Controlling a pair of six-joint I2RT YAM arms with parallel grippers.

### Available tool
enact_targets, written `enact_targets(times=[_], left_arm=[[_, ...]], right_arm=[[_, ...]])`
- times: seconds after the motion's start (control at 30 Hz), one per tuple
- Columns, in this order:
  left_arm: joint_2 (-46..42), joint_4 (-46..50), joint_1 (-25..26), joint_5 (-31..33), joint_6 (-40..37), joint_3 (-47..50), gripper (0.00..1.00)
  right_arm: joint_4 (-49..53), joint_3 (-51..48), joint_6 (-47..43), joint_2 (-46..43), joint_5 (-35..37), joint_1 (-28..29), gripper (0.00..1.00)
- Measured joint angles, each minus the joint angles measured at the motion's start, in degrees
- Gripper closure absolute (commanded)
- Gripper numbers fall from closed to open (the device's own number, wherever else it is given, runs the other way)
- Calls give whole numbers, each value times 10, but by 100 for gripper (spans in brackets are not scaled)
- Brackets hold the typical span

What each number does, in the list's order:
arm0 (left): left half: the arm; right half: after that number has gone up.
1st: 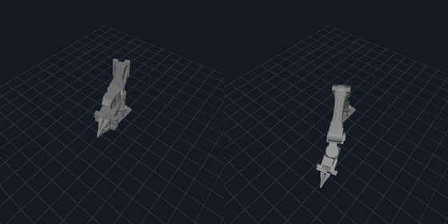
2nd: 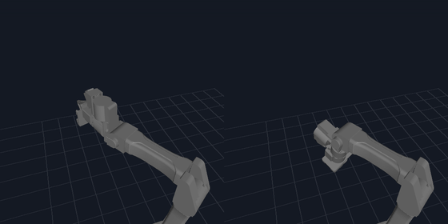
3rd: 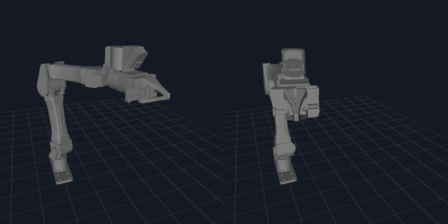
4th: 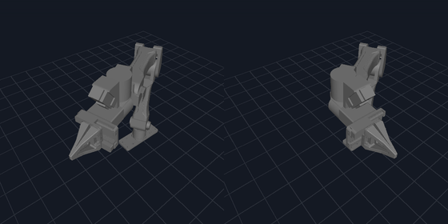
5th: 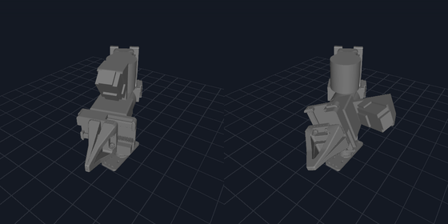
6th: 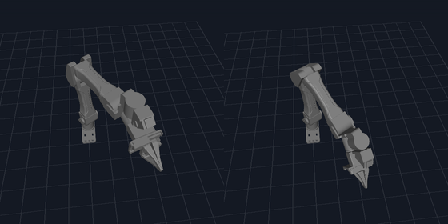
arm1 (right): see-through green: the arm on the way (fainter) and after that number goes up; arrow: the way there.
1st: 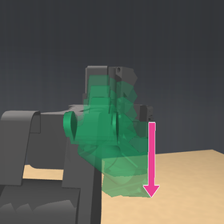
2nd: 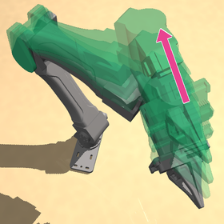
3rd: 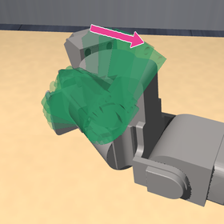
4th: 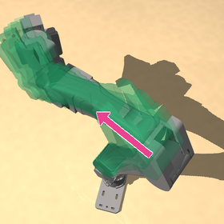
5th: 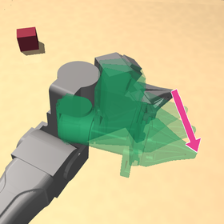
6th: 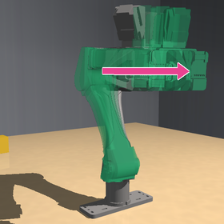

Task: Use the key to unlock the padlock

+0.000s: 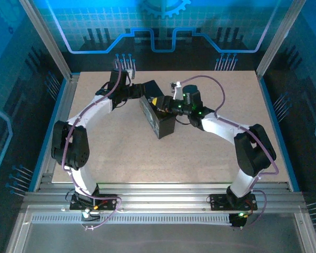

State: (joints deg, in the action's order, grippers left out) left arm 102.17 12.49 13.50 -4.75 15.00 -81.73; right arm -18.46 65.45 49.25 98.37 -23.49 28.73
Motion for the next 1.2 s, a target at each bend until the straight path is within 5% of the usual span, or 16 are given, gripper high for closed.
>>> enact_targets(times=[0.63,1.13,1.2], left_arm=[[-5,2,0,-17,-3,0,54],[-14,14,5,-26,-18,-2,56],[-14,16,5,-26,-20,-2,56]], right_arm=[[441,227,-333,29,87,-2,68],[469,243,-440,49,128,9,57],[471,245,-449,50,131,11,47]])
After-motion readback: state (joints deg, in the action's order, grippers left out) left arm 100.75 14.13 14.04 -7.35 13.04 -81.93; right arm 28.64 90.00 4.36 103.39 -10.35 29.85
